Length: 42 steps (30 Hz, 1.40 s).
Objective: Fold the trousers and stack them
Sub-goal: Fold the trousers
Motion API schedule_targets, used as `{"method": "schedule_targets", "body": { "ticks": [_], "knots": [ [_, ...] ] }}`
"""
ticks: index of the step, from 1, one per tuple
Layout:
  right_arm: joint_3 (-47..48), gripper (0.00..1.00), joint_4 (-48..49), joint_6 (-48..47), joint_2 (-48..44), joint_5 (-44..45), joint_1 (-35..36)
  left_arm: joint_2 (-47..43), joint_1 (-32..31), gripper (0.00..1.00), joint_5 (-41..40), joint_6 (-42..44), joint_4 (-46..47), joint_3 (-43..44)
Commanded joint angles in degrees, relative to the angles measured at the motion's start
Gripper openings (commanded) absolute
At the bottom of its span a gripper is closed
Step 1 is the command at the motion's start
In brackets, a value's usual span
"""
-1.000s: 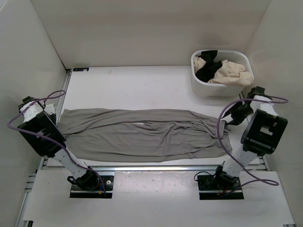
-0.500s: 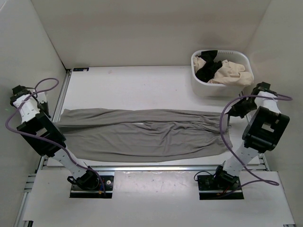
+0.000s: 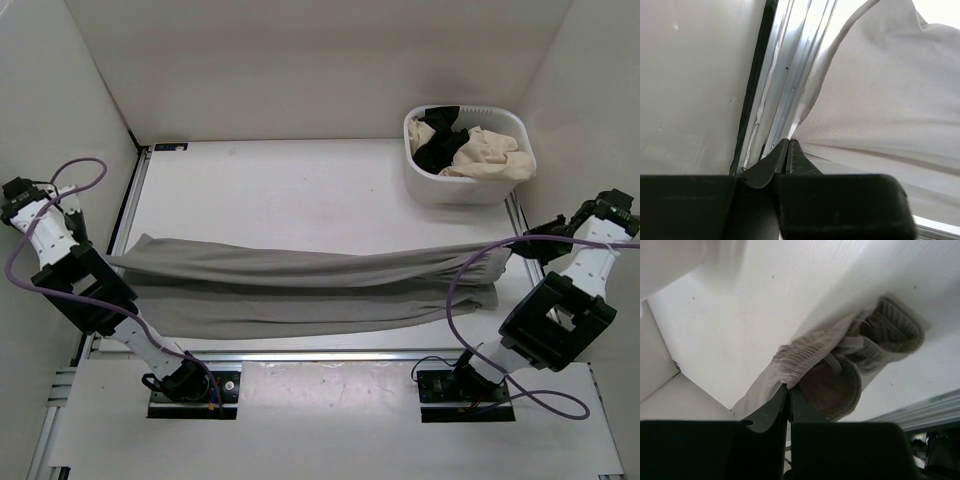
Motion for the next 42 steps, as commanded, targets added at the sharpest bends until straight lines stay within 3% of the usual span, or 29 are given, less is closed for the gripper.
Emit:
{"method": "schedule_targets", "body": {
  "ticks": [1, 7, 14, 21, 30, 32, 34, 35, 36, 38, 42],
  "knots": [
    [-0.2, 0.0, -4.7, 1.2, -2.5, 3.7, -1.4, -3.0, 2.5, 0.14, 1.1, 0.9, 0.3, -2.9],
    [-5.7, 0.0, -7.5, 1.8, -2.5, 8.1, -5.0, -3.6, 4.7, 0.14, 0.6, 3.1, 0.9, -7.4],
    [-11.0, 0.0, -10.3, 1.3, -2.5, 17.0, -6.2, -4.8, 9.6, 0.14, -6.4, 9.0, 2.8, -16.7],
    [-2.6, 0.0, -13.6, 0.6, -0.2, 22.7, -6.8, -3.6, 11.2, 0.14, -5.8, 9.6, 2.3, -15.1],
    [-6.9, 0.0, -13.0, 0.6, 1.0, 24.5, -7.3, -3.6, 11.2, 0.14, -8.5, 11.2, 0.3, -19.7],
    [-8.1, 0.1, -12.5, 0.6, 2.3, 26.0, -7.3, -3.6, 11.2, 0.14, -8.5, 11.2, 0.8, -21.7],
    [-8.6, 0.32, -12.5, 0.0, 2.3, 27.9, -7.3, -3.6, 11.2, 0.16, -8.5, 10.6, 0.8, -22.4],
    [-8.6, 0.5, -13.0, 0.0, 2.3, 30.0, -7.3, -3.6, 11.2, 0.26, -9.0, 10.6, 1.4, -22.4],
    [-8.6, 0.55, -13.0, 0.0, 2.3, 30.5, -7.3, -3.6, 11.2, 0.32, -9.1, 10.6, 1.4, -22.4],
    [-8.6, 0.6, -13.0, 0.0, 2.3, 30.5, -7.3, -3.6, 11.2, 0.46, -9.7, 10.6, 1.9, -22.4],
    [-6.9, 0.62, -13.0, 0.0, 2.3, 31.2, -4.5, -4.1, 9.9, 0.47, -10.3, 10.1, 2.5, -22.4]
  ]
}}
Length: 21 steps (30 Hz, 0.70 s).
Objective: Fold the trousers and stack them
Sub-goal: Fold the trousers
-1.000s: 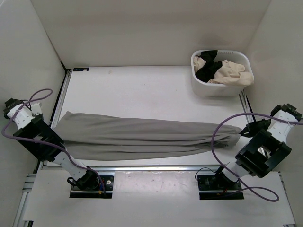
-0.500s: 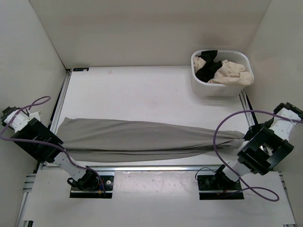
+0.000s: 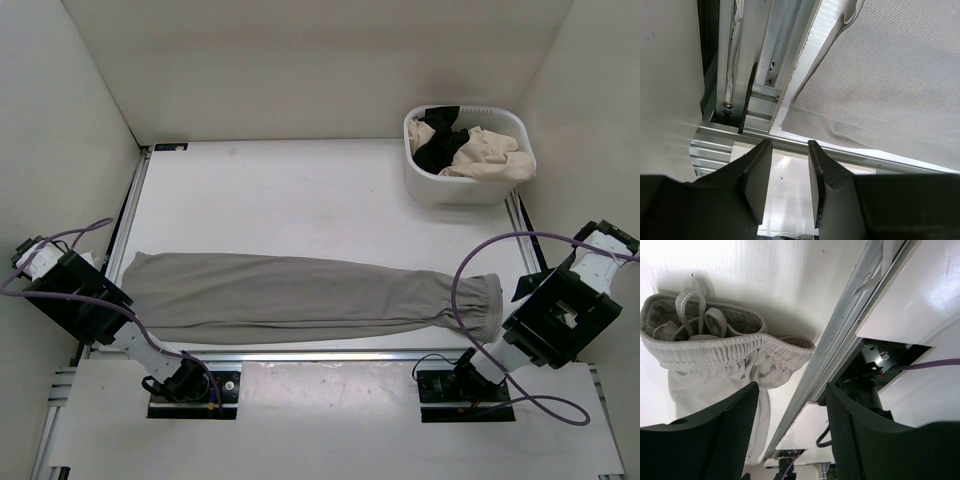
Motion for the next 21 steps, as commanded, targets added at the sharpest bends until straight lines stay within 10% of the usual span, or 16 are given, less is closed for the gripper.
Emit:
{"method": "schedule_targets", "body": {
  "ticks": [1, 11, 21],
  "knots": [
    [2.2, 0.62, -0.3, 0.8, 1.5, 3.5, 2.7, -1.7, 0.4, 0.47, -1.2, 0.0, 1.8, 0.1],
    [10.9, 0.5, -0.6, 1.4, 1.2, 24.6, 32.7, -7.5, -16.9, 0.39, 5.7, 4.8, 1.1, -2.4],
    [-5.0, 0.17, 9.5, -0.2, 0.9, 9.9, 47.2, -1.8, -27.5, 0.42, -6.4, 2.2, 9.7, -10.8]
  ]
}}
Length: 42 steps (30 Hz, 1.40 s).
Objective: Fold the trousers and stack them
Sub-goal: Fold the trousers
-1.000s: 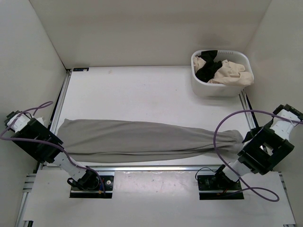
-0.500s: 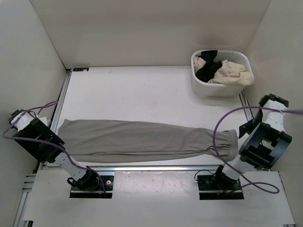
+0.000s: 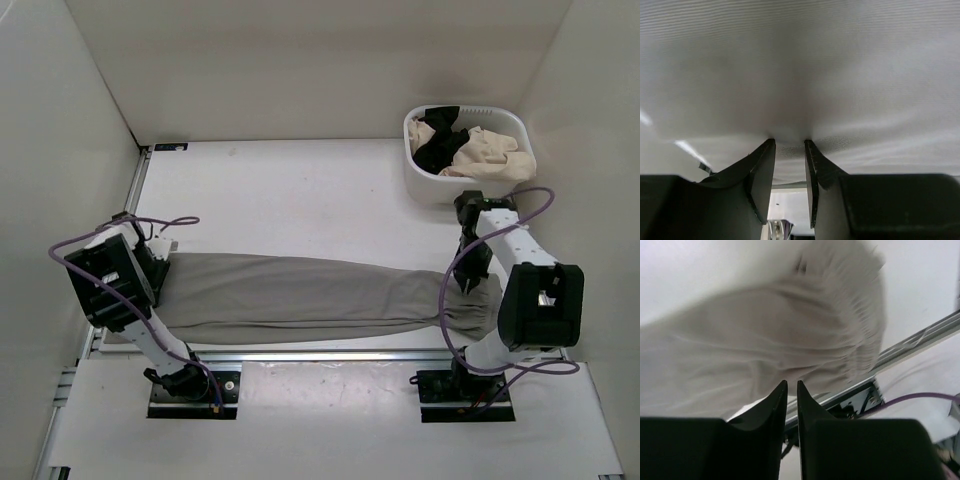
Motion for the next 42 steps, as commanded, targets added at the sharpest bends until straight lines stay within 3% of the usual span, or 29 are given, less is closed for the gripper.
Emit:
{"method": "schedule_targets", "body": {
  "ticks": [1, 10, 18, 27, 32, 39, 42],
  "knots": [
    [-5.8, 0.17, 2.2, 2.9, -1.0, -5.8, 1.5, 1.6, -0.9, 0.42, -4.3, -1.6, 4.1, -0.4],
    [-10.4, 0.16, 12.0, 12.1, 8.4, -2.3, 0.1, 10.0, -2.7, 0.42, -2.2, -4.5, 6.5, 2.9],
    [3.3, 0.16, 13.4, 11.4, 19.3, 1.8, -8.6, 19.0, -5.2, 0.42, -1.4, -6.0, 6.5, 18.0],
    [13.5, 0.16, 16.4, 8.5, 24.0, -1.5, -9.3, 25.6, -9.8, 0.42, 0.5, -7.1, 5.8, 33.4],
    [17.5, 0.2, 16.1, 5.2, 24.0, -3.8, -9.8, 26.8, -9.8, 0.46, 2.0, -7.7, 1.5, 38.2],
    [16.8, 0.38, 12.5, 0.7, 14.2, -7.9, -9.8, 16.3, -8.3, 0.55, -4.3, -7.5, 0.9, 30.2],
    [15.1, 0.4, 10.6, 2.9, 10.4, -8.5, -12.5, 13.1, -4.4, 0.56, -4.9, -10.5, 0.4, 30.2]
  ]
}}
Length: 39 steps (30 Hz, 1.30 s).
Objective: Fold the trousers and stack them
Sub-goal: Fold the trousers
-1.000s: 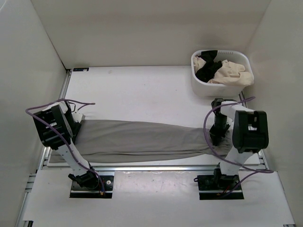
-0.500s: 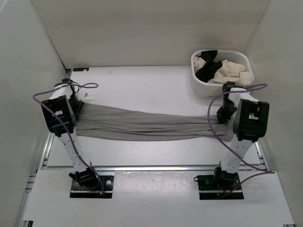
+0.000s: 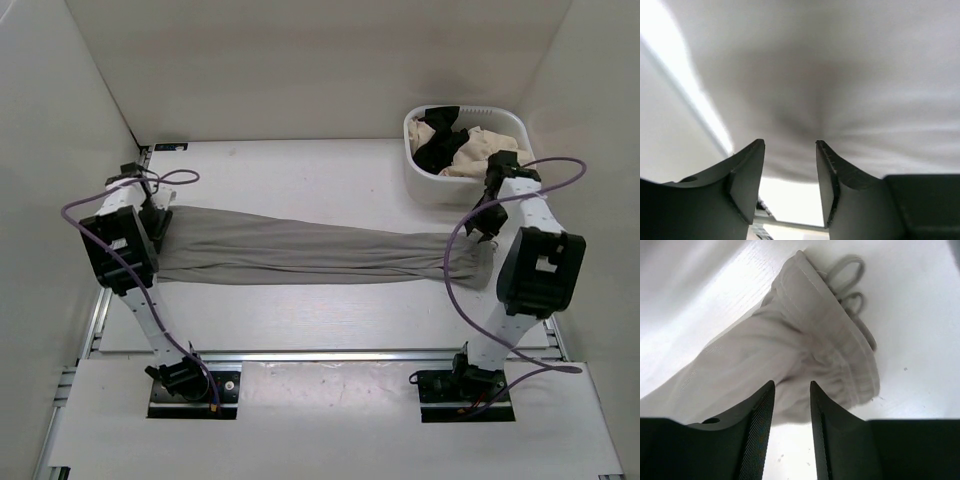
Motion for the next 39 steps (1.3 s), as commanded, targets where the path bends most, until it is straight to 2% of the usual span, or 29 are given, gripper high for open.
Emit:
{"method": "schedule_targets", "body": {
  "ticks": [1, 4, 6, 9, 12, 19, 28, 31, 34, 35, 37, 38, 39],
  "knots": [
    [-1.9, 0.4, -3.6, 0.8, -6.6, -2.2, -3.6, -8.1, 4.0, 0.58, -2.6, -2.7, 0.2, 0.1],
    [-6.8, 0.5, -3.6, 2.9, -8.6, -6.3, -7.9, -7.5, 4.7, 0.59, -3.7, -2.7, 0.2, -2.7],
    [-9.2, 0.65, -2.3, 3.5, -8.6, -9.2, -9.3, -6.4, 4.7, 0.59, -3.0, -2.7, 0.2, -3.2],
    [-12.2, 0.77, -0.6, 3.5, -9.9, -12.1, -10.4, -5.1, 4.7, 0.61, -2.2, -4.1, 0.7, -3.7],
    [-15.6, 0.84, 3.9, 3.5, -10.4, -16.7, -10.9, -2.7, 4.7, 0.61, -2.8, -4.1, 0.7, -3.7],
    [-21.1, 0.86, 13.5, 6.0, -5.4, -17.0, -11.5, -1.9, 4.1, 0.61, -4.8, -4.6, 0.7, -6.0],
    [-19.4, 0.86, 13.4, 10.2, 4.7, -9.8, -11.5, -2.5, 3.0, 0.61, -6.4, -5.7, -0.5, -7.1],
    [-16.7, 0.79, 13.5, 10.2, 7.7, -10.7, -11.5, -3.6, 1.9, 0.61, -6.4, -6.3, -1.1, -7.7],
    [-14.9, 0.47, 12.1, 10.2, 9.1, -9.6, -11.5, -4.1, 1.8, 0.61, -7.0, -6.3, -1.7, -8.4],
    [-13.4, 0.27, 11.4, 10.2, 9.6, -9.1, -11.5, -4.1, 1.8, 0.61, -7.0, -6.3, -1.7, -8.4],
    [-12.9, 0.13, 11.4, 9.1, 10.3, -9.1, -11.5, -4.1, 1.8, 0.61, -7.0, -5.7, -1.7, -8.9],
    [-12.9, 0.01, 11.4, 8.4, 10.3, -9.1, -11.5, -4.6, 1.8, 0.61, -6.3, -5.6, -1.7, -8.9],
    [-12.9, 0.0, 11.4, 8.4, 10.3, -9.1, -11.5, -4.6, 1.3, 0.61, -6.3, -5.0, -2.2, -8.9]
  ]
}}
